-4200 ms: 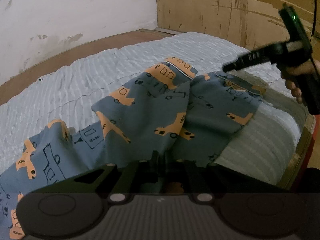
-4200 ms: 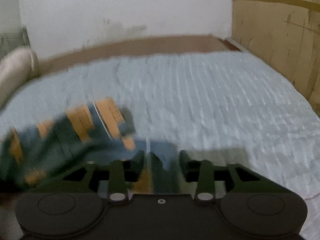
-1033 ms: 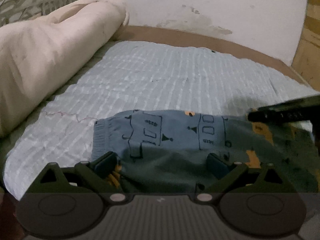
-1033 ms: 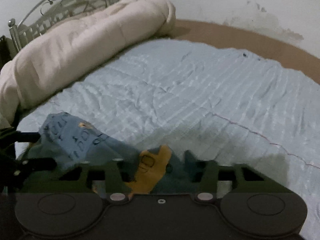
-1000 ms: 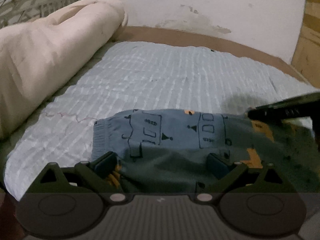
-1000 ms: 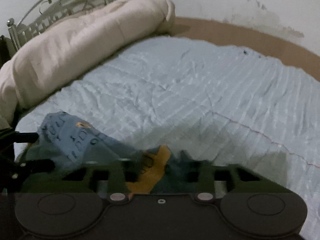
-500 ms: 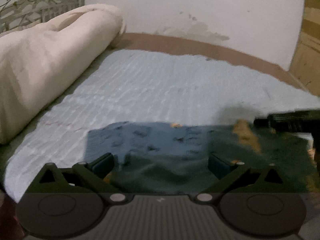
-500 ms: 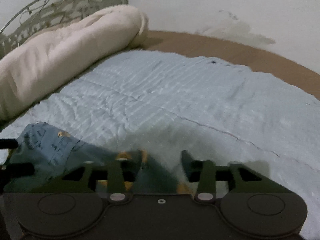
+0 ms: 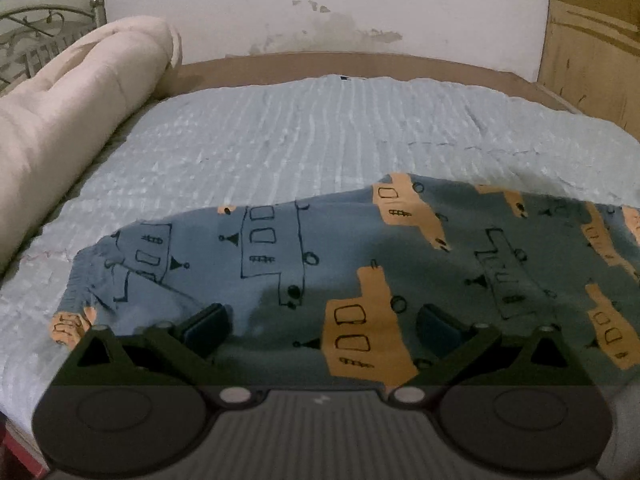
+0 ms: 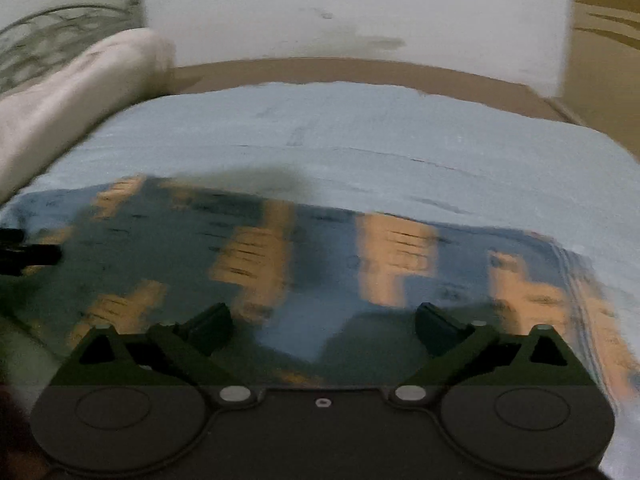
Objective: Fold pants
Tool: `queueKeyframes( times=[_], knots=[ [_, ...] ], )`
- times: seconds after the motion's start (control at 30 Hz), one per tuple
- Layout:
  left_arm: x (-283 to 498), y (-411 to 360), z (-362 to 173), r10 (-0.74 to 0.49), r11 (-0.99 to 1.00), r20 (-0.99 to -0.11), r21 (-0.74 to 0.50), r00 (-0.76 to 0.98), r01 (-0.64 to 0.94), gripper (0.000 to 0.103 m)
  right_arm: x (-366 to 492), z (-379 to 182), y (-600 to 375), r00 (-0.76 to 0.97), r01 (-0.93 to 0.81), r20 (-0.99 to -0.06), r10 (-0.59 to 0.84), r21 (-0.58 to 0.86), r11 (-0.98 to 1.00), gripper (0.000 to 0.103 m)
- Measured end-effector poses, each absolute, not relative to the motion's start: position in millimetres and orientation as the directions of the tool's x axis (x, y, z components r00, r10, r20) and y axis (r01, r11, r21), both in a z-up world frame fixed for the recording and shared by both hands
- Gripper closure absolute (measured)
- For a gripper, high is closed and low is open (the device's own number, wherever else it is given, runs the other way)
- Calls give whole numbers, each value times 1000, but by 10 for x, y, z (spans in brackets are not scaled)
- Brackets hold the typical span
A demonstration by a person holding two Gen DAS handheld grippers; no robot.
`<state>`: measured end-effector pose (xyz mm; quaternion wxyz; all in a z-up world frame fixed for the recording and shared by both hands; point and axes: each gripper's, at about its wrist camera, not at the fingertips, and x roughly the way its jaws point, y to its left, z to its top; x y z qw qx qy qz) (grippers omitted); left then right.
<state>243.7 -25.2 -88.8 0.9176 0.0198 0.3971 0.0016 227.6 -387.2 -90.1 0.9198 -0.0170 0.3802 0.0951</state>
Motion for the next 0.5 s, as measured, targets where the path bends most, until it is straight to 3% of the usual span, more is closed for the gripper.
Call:
queueKeyframes(
  times=[0.23,0.37,0.5],
  knots=[
    [2445,-493,-704,12,999,-712,40,702,24,0,1952,-769,-4696,766,89,-642,-49,31,996,1],
    [2446,-817,-607,-37,994,-683,48,730,96,0,1696,-771,-4901,791,130,-611,-35,113,985,1],
    [2475,-1175,-581,-124,983,-677,14,726,181,0,1545,-844,-4958,793,96,-604,75,247,964,1]
  ],
)
